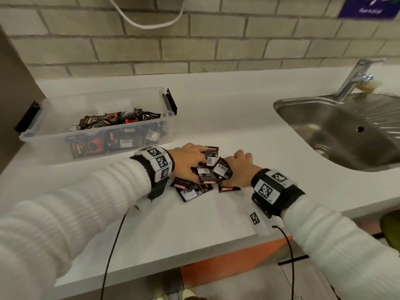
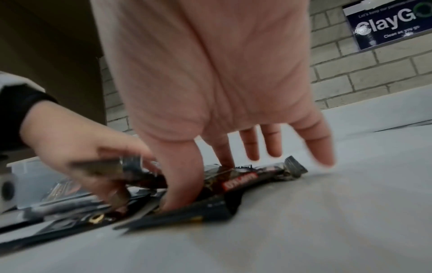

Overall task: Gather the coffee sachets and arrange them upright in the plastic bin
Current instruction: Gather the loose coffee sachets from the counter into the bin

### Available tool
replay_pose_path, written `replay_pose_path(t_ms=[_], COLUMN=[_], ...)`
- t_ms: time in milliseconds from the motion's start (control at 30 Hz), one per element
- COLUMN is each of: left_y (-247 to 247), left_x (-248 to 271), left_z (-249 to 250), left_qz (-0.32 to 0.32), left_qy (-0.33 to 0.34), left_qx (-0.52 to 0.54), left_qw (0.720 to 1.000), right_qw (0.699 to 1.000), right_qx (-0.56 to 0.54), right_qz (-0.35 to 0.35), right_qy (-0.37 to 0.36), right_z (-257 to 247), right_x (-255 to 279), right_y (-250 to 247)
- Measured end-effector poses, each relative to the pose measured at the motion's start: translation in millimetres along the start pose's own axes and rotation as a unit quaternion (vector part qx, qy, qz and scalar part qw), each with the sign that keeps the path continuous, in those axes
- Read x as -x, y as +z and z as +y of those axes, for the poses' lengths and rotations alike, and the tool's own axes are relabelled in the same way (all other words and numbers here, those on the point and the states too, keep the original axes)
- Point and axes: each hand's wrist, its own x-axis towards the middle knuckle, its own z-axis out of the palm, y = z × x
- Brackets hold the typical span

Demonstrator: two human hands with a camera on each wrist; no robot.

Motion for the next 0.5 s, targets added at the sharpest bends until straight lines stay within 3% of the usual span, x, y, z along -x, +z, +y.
replay_pose_path(t_ms=[100,200,367,500], left_y=[-4.4,-9.3,1.0,1.9], left_x=[-2.4,-3.6,3.0,1.1], left_z=[1.3,2.4,4.6,-3.5], left_qz=[-0.035,-0.049,-0.08,-0.051], left_qy=[-0.031,-0.026,0.02,0.018], left_qx=[0.06,0.133,-0.032,-0.011], left_qw=[0.997,0.99,0.996,0.998], right_qw=[0.999,0.999,0.997,0.996], right_qx=[0.001,-0.03,0.021,0.053], right_qz=[-0.045,-0.035,-0.072,-0.064], right_qy=[0.028,0.029,0.018,0.014], right_z=[1.3,1.2,0.8,-5.5], right_x=[-3.7,-8.2,-11.7,-13.4], right_y=[1.4,-0.8,-6.7,-6.6])
